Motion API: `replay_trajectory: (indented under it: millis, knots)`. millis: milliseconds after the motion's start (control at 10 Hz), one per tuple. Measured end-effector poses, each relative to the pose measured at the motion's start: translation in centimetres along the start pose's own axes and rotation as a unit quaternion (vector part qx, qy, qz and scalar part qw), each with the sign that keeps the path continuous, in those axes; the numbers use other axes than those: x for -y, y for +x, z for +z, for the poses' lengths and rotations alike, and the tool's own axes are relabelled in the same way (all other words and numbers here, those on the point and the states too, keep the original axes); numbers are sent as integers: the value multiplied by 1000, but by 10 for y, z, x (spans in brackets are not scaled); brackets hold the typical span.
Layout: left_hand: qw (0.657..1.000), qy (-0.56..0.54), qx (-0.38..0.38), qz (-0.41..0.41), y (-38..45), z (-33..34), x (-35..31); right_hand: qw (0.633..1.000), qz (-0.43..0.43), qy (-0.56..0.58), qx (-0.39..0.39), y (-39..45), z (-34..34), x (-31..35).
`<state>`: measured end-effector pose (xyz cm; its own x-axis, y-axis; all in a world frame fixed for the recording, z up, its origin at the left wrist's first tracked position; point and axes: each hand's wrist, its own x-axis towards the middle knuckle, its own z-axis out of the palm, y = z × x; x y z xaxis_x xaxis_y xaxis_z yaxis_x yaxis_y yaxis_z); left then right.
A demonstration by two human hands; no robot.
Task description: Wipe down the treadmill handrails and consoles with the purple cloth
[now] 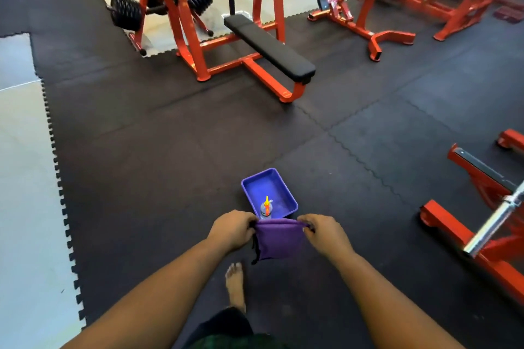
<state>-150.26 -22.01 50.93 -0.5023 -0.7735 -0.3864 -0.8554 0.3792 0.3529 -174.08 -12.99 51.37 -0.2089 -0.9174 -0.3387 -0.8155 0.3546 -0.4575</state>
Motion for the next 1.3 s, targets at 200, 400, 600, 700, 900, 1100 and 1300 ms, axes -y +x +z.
replay_trajectory:
  millis: [200,400,600,700,900,1100,1300]
  knots:
    - [998,-37,47,-20,123,2,23,997,22,-31,62,126,-2,-12]
    - [994,-54,91,-39,227,-4,46,992,60,-39,100,239,-2,-15]
    - [990,-56,106,-71,342,12,76,989,60,-53,126,370,19,-40]
    - [988,-38,119,-88,391,30,87,986,41,-71,144,426,37,-57]
    - [985,-53,83,-141,476,67,107,985,16,-83,150,524,68,-82]
    - [982,-68,53,-165,523,120,129,988,-27,-91,126,577,113,-114]
    - [961,-141,106,-214,522,174,145,980,11,-83,178,579,158,-139]
